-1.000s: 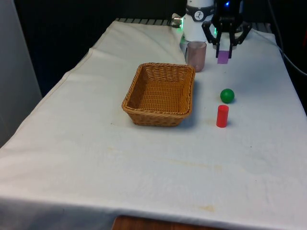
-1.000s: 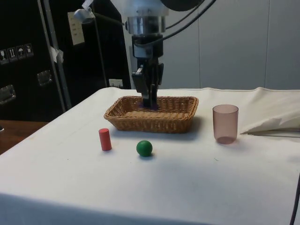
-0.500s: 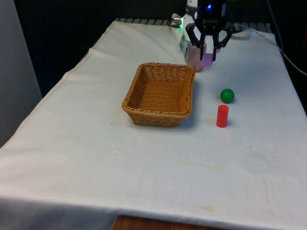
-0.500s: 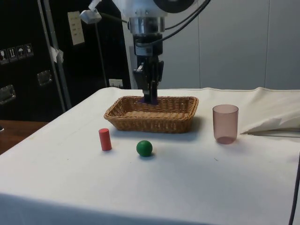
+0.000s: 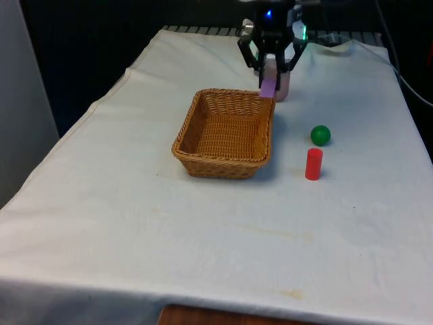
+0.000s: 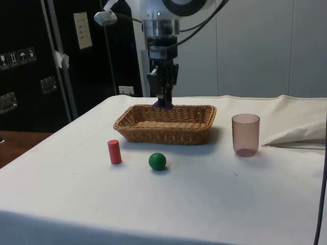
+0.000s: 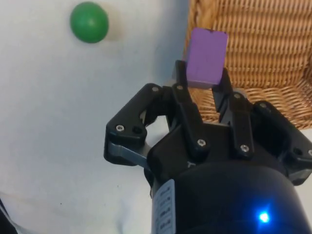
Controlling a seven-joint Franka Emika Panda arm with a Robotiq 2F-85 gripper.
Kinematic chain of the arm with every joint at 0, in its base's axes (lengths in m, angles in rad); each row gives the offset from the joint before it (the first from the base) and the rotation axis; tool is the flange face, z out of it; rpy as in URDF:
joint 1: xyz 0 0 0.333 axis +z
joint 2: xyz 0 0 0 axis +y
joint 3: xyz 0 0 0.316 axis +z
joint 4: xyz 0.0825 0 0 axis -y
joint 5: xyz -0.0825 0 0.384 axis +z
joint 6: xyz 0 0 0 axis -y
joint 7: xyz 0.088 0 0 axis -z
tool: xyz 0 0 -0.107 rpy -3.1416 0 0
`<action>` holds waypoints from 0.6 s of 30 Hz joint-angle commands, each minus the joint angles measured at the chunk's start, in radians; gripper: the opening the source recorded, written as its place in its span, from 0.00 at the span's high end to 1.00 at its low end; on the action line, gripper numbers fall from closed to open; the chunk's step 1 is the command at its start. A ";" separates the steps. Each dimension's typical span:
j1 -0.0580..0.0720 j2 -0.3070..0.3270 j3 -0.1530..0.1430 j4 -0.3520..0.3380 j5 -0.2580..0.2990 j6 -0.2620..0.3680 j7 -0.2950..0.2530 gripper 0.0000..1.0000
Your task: Pick up the triangular block and place it into the basket.
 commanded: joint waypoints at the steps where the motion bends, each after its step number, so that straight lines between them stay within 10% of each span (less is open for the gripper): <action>1: -0.003 0.012 -0.005 0.014 0.013 -0.003 -0.021 0.67; 18: -0.006 0.143 -0.088 0.061 0.030 0.081 -0.130 0.67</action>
